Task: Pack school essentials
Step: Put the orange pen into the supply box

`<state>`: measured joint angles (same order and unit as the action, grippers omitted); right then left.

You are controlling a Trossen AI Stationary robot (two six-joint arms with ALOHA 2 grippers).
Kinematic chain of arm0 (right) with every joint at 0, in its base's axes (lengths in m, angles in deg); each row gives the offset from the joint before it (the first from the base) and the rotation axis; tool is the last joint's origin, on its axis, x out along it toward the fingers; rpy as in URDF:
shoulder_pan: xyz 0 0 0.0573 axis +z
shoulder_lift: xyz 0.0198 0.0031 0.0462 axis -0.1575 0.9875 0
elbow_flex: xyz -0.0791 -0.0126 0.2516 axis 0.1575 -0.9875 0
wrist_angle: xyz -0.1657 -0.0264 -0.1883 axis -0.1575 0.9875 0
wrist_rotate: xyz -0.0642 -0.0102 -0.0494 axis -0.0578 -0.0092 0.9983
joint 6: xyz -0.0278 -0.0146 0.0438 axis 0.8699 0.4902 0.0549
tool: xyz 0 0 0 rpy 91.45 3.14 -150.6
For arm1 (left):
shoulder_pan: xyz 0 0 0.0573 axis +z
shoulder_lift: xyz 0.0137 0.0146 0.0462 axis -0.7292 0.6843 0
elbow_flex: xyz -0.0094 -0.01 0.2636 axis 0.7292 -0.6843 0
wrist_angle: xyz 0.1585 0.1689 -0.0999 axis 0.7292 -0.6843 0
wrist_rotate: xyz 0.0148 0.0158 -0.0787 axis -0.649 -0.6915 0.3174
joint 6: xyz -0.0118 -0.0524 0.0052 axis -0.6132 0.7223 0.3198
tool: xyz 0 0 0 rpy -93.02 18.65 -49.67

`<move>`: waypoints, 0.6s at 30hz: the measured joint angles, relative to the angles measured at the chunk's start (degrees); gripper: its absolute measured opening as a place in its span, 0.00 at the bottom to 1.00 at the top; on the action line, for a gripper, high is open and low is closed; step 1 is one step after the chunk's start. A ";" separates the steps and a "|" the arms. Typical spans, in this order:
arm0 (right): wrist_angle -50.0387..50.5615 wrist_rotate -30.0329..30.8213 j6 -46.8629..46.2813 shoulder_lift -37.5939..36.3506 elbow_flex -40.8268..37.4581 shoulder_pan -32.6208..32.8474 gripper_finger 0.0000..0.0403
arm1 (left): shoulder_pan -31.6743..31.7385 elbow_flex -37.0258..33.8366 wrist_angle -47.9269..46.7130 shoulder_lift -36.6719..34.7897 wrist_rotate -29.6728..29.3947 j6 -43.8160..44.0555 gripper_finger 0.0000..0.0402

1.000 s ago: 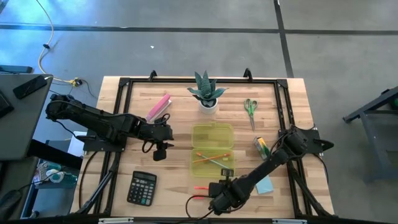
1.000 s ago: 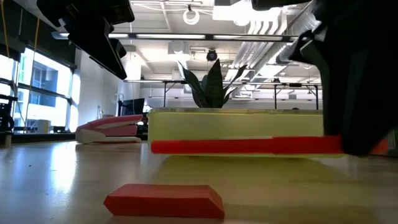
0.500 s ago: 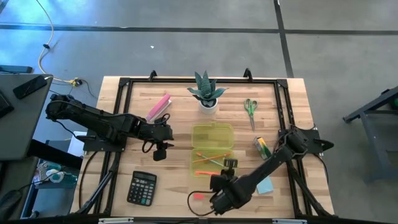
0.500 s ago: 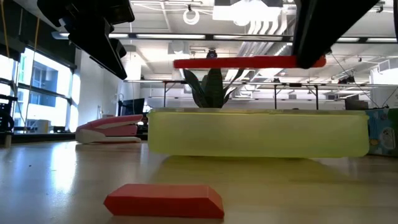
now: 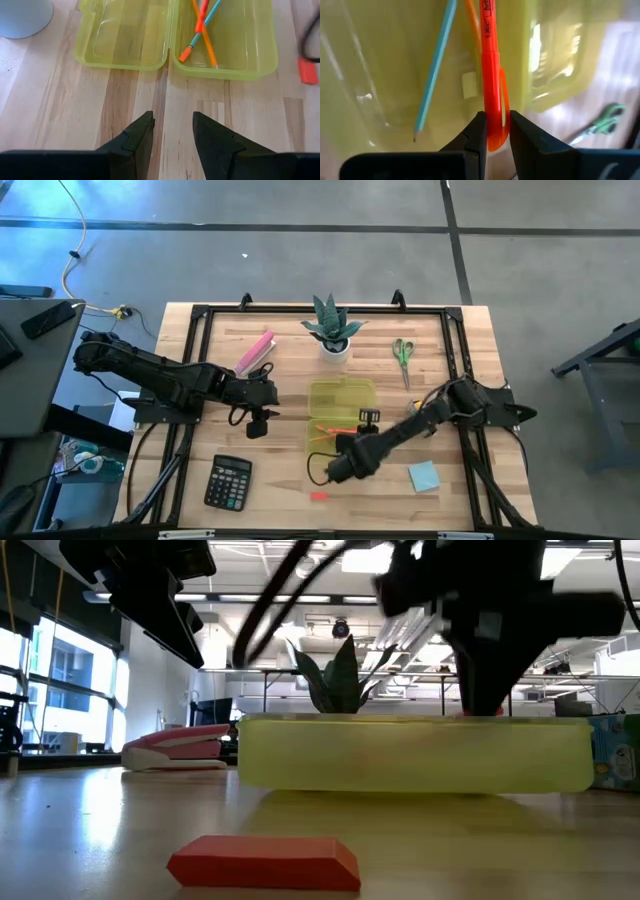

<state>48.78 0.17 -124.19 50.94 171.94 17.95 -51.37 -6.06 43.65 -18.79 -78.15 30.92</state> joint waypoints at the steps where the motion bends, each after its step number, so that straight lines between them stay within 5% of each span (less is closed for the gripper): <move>1: -0.85 -1.27 0.81 0.04 -0.51 -0.58 0.13 | 0.02 0.00 0.02 0.00 0.00 0.00 0.31; 12: -7.15 -9.00 6.27 -0.04 -1.00 -3.06 0.13 | 0.02 0.00 -0.02 0.00 -0.07 -0.02 0.31; 18: -7.15 -8.75 6.11 -0.02 -0.98 -3.00 0.24 | 0.02 0.00 0.00 0.00 -0.07 -0.02 0.31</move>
<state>41.63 -8.58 -118.08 50.91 170.96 14.95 -51.35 -6.06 43.65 -18.79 -78.22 30.90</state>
